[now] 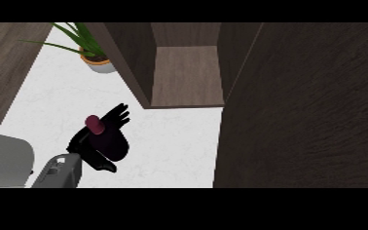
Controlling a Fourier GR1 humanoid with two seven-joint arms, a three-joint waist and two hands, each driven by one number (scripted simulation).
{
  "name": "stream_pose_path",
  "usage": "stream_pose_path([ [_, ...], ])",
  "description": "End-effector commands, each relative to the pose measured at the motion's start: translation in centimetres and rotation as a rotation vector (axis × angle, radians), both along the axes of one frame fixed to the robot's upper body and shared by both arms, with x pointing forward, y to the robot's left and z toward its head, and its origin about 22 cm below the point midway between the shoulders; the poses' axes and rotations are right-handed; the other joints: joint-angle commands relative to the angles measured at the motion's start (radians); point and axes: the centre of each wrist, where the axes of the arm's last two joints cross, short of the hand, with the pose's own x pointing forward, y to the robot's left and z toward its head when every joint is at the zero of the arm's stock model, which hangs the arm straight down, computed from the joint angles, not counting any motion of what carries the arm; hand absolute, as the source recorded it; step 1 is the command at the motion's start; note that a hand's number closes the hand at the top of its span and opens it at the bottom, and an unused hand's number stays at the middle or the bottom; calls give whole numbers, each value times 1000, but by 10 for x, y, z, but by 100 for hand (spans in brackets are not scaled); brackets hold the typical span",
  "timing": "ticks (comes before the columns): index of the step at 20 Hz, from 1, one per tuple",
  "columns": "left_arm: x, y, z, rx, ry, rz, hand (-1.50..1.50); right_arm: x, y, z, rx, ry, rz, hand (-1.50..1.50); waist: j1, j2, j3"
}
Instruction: Pick up the wine, place it into the cabinet and close the cabinet
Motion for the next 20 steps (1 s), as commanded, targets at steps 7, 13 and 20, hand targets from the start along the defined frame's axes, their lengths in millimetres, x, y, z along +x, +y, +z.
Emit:
stream_pose_path([
  [7, 5, -14, -3, -142, -48, -62, 150, -31, -13, 22, 56, -60, 23, -150, 9, 2, 1],
  [13, 5, -31, 3, -77, -137, -61, 150, -45, -13, 27, 82, -70, 39, -150, 10, -4, 1],
  [20, -24, -29, -10, -91, -254, 291, 150, -32, -11, 18, 61, -43, 11, -150, 25, -10, 2],
])
